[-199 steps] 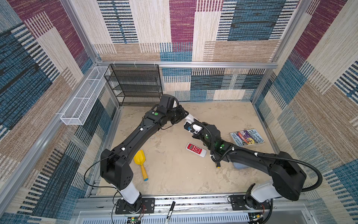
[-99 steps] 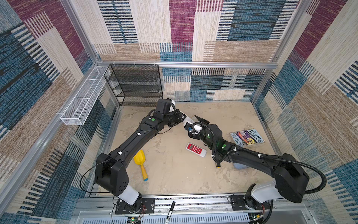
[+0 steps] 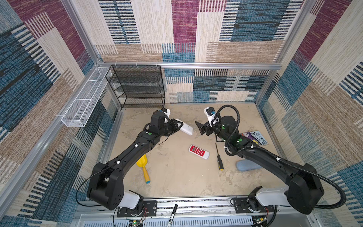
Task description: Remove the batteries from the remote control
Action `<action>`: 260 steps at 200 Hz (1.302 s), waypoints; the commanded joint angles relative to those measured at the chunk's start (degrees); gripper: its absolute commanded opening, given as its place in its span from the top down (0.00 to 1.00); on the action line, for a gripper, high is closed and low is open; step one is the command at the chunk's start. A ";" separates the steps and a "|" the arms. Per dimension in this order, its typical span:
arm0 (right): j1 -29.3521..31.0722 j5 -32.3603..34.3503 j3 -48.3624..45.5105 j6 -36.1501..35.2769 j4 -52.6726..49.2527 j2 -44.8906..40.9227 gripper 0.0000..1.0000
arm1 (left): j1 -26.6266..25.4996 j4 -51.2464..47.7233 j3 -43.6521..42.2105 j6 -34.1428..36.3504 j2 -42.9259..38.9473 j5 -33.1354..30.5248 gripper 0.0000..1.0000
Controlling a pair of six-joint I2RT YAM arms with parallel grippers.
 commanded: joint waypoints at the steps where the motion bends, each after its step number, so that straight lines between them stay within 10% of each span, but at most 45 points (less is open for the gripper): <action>1: -0.92 -10.35 1.02 16.78 -3.85 1.16 0.06 | 0.02 10.75 -3.43 -5.53 -2.10 1.98 1.00; 62: -2.70 -23.29 1.89 29.97 -2.83 2.57 0.11 | 0.02 20.93 -10.95 -10.10 -8.01 2.57 1.00; 260: -6.46 -39.29 4.72 34.54 0.66 6.13 0.51 | 0.02 35.68 -13.55 -16.33 -7.73 9.30 1.00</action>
